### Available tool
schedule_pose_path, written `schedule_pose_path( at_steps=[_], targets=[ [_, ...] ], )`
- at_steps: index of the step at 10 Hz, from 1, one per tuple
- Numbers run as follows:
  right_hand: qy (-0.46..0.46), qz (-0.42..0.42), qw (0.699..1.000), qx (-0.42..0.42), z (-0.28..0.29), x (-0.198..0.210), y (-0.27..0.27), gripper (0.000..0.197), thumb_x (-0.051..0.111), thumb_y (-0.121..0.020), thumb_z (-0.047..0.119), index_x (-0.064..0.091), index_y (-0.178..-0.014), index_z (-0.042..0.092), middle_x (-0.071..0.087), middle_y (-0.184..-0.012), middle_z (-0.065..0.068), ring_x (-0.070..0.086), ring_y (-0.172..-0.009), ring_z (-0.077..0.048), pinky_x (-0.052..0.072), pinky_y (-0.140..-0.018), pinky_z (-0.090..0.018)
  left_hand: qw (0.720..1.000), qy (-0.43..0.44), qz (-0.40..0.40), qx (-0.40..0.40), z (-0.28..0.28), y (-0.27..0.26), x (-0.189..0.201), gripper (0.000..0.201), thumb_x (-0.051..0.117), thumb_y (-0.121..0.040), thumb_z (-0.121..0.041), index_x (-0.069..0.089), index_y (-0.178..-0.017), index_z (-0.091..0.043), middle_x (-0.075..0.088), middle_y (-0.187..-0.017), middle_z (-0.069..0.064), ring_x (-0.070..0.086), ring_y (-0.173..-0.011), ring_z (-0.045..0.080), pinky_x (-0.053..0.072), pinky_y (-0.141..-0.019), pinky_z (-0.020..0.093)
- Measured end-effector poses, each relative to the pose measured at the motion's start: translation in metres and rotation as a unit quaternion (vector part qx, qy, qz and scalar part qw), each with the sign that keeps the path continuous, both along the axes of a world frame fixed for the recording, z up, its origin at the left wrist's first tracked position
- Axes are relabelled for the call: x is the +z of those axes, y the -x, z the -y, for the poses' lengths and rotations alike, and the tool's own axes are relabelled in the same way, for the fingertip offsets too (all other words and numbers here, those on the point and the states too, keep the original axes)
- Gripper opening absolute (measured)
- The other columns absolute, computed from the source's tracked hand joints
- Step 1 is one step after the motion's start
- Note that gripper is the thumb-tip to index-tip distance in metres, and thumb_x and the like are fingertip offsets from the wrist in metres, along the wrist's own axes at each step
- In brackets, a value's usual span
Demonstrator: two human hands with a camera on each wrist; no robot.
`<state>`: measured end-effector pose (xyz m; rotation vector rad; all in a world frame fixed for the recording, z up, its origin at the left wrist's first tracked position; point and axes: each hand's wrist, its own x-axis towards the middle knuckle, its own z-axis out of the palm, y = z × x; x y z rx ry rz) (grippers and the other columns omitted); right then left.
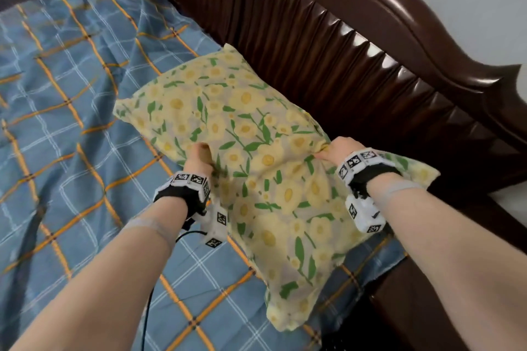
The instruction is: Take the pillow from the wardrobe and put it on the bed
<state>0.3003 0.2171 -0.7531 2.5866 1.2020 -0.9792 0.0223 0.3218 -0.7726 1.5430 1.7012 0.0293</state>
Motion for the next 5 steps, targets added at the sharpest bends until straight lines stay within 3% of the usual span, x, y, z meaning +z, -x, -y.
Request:
schedule_pose_path(
  at_steps=[1,2,3,4,5],
  targets=[
    [-0.005,-0.039,0.999,0.019,-0.003,0.023,-0.003,0.065,0.053,-0.083,0.06,0.063,-0.107,0.0,0.058,-0.082,-0.008,0.055,-0.074,-0.022,0.037,-0.049,-0.024,0.999,-0.026,-0.017,0.008,-0.003,-0.002,0.016,0.049,0.049,-0.088,0.004,0.044,-0.135,-0.011,0.058,-0.127,0.026,0.058,-0.11,0.042,0.05,-0.085,0.044],
    [0.013,-0.044,0.999,0.007,0.002,0.034,-0.001,0.065,0.053,-0.085,0.057,0.062,-0.11,-0.002,0.052,-0.067,-0.002,0.049,-0.059,-0.015,0.035,-0.047,-0.024,0.999,-0.013,-0.033,-0.011,-0.006,0.001,0.039,0.044,0.051,-0.091,-0.004,0.05,-0.134,-0.011,0.056,-0.133,0.022,0.057,-0.114,0.04,0.048,-0.088,0.041],
    [0.048,-0.044,0.998,0.025,0.017,0.021,0.001,0.06,0.053,-0.088,0.05,0.057,-0.121,0.0,0.065,-0.103,-0.011,0.062,-0.094,-0.026,0.047,-0.07,-0.031,0.996,0.038,-0.048,-0.058,-0.003,0.005,0.05,0.042,0.047,-0.096,-0.017,0.048,-0.138,-0.013,0.056,-0.133,0.021,0.058,-0.113,0.04,0.049,-0.092,0.04],
    [0.035,-0.068,0.996,-0.034,0.033,0.012,0.007,0.059,0.064,-0.084,0.039,0.052,-0.13,0.004,0.053,-0.136,-0.017,0.049,-0.126,-0.033,0.041,-0.101,-0.037,0.991,0.075,-0.069,-0.087,0.001,0.006,0.058,0.049,0.049,-0.094,-0.012,0.041,-0.142,-0.013,0.06,-0.122,0.027,0.057,-0.09,0.032,0.049,-0.075,0.04],
    [-0.023,-0.07,0.996,-0.045,0.026,0.036,0.004,0.051,0.059,-0.089,0.031,0.049,-0.132,0.005,0.052,-0.137,-0.017,0.05,-0.126,-0.033,0.041,-0.101,-0.035,0.987,0.037,-0.081,-0.131,-0.007,0.001,0.082,0.054,0.051,-0.092,-0.009,0.037,-0.144,-0.013,0.06,-0.12,0.025,0.058,-0.096,0.033,0.047,-0.072,0.04]
  ],
)
